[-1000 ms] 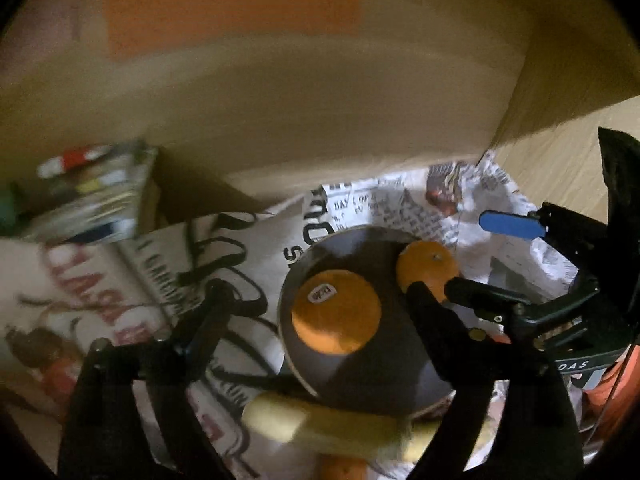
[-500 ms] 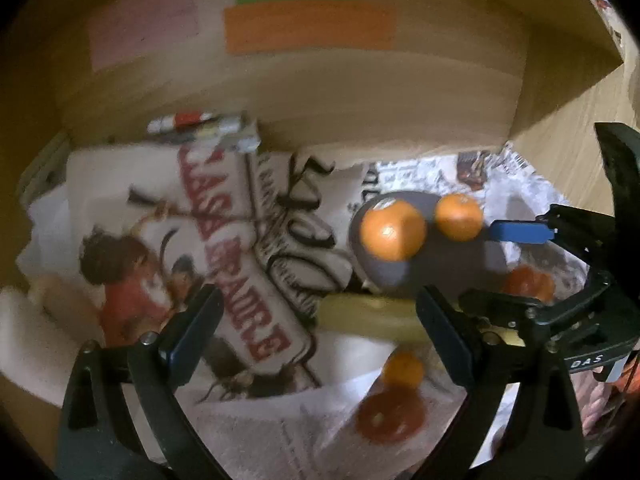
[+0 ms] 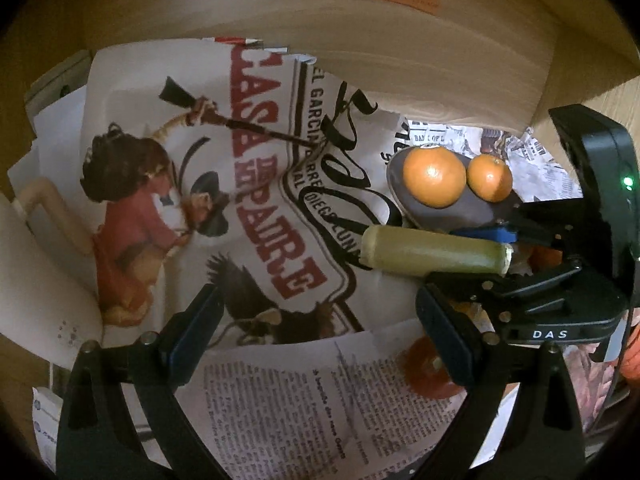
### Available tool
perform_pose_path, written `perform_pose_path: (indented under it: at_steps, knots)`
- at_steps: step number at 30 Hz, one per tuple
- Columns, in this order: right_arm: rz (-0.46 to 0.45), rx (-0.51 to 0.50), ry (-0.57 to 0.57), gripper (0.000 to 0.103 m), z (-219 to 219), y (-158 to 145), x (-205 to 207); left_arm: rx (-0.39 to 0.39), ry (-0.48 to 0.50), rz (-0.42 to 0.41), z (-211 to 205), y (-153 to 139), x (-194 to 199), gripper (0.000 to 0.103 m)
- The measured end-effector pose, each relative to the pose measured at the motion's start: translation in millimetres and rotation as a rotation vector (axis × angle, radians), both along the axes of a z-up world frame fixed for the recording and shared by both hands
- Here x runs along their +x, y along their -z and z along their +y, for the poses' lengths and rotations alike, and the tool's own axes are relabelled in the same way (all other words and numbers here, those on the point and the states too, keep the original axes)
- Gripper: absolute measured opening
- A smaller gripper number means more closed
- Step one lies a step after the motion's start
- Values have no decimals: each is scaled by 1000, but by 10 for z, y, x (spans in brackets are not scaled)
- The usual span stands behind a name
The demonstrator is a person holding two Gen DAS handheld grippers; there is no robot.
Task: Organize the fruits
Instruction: 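Grasp the pale yellow corn piece with the right gripper, then grasp the larger yellow corn piece with the left gripper while the right gripper holds its piece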
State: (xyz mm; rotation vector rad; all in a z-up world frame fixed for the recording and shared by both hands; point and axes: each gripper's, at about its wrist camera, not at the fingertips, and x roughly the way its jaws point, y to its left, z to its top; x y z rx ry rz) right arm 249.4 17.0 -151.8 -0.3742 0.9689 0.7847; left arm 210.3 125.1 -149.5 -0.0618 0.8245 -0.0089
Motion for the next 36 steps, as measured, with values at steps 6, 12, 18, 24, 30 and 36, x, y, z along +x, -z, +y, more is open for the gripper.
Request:
perform_pose_path:
  at_steps: [6, 12, 18, 24, 30, 36]
  knots:
    - [-44, 19, 8, 34, -59, -125, -110, -13, -8, -11, -12, -29, 19, 98]
    - [-82, 71, 60, 34, -405, -312, -215, -19, 13, -34, -132, -162, -49, 98]
    - [-94, 86, 155, 34, -940, -328, -414, -12, 71, -54, -389, -264, -141, 98]
    - [-56, 71, 242, 34, -1446, -174, -619, 1, 128, -43, -680, -252, -187, 98]
    - [-43, 72, 270, 34, -1702, -102, -826, -1, 177, -2, -968, -158, -192, 98]
    - [3, 61, 285, 34, -1825, 31, -855, 0, 240, 54, -1304, -38, -167, 98]
